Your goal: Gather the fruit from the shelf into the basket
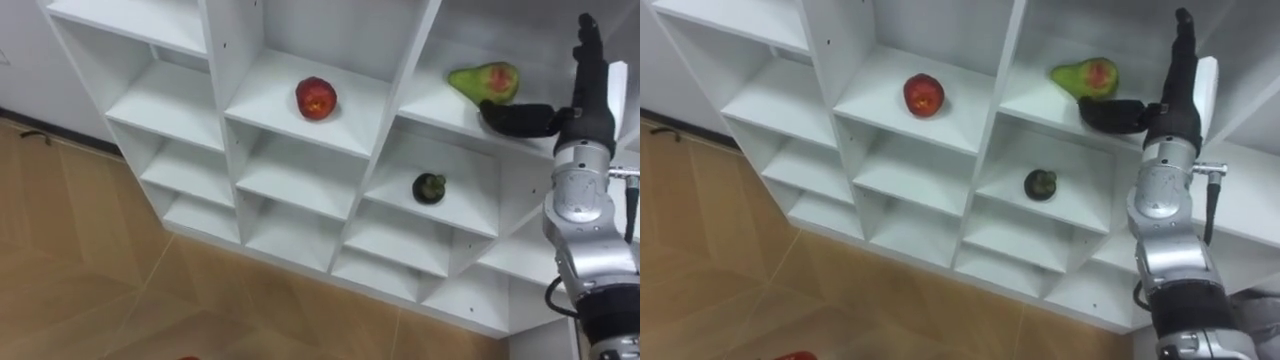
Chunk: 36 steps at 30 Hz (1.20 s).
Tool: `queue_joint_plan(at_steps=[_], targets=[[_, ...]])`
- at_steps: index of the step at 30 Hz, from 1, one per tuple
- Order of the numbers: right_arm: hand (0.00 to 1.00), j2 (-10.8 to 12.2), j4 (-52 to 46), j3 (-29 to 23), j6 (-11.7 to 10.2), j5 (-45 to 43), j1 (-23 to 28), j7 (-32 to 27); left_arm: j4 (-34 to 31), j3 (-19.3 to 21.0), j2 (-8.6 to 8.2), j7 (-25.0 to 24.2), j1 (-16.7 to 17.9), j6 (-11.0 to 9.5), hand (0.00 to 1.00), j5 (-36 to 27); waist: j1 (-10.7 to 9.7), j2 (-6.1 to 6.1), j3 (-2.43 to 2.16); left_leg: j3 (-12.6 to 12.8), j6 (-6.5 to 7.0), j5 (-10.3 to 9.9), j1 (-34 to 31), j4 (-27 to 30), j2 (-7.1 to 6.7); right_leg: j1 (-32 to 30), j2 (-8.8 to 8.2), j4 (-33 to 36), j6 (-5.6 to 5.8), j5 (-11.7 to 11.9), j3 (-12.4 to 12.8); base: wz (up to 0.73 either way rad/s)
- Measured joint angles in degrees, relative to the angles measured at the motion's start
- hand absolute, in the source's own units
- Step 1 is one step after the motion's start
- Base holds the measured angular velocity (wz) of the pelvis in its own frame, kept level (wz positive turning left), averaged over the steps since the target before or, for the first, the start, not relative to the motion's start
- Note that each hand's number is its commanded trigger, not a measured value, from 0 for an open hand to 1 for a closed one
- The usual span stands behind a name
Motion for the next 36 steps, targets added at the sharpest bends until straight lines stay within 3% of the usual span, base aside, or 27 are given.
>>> queue_joint_plan(at_steps=[10, 25, 36], targets=[[0.00, -4.2, 2.1, 2.7, 0.0, 0.1, -0.6, 2.0, -0.1, 0.2, 0.09, 0.0, -0.3, 0.1, 1.00, -0.4, 1.6, 0.34, 0.12, 0.3, 0.04, 0.0, -0.5, 0.1, 0.16, -0.8, 0.01, 0.6, -0.11, 0.1, 0.2, 0.00], [0.00, -4.5, 4.7, 5.0, 0.0, -0.3, -1.2, 3.6, -1.7, 0.2, 1.29, -0.1, -1.2, 1.1, 1.00, 0.0, 1.7, -0.38, -0.32, 0.3, -0.24, 0.2, -0.8, 0.4, 0.49, -1.1, 0.02, 0.6, -0.40, 0.2, -0.1, -0.01], [0.00, -6.4, 7.3, 8.3, -0.1, -1.9, -3.4, 6.6, -1.5, -0.7, 2.21, -1.2, -1.7, 1.6, 1.00, -0.1, 1.9, -1.21, -0.18, 0.3, -0.30, 0.3, -0.7, 0.4, 0.52, -0.9, 0.29, 0.4, -0.54, 0.3, 0.1, 0.00]])
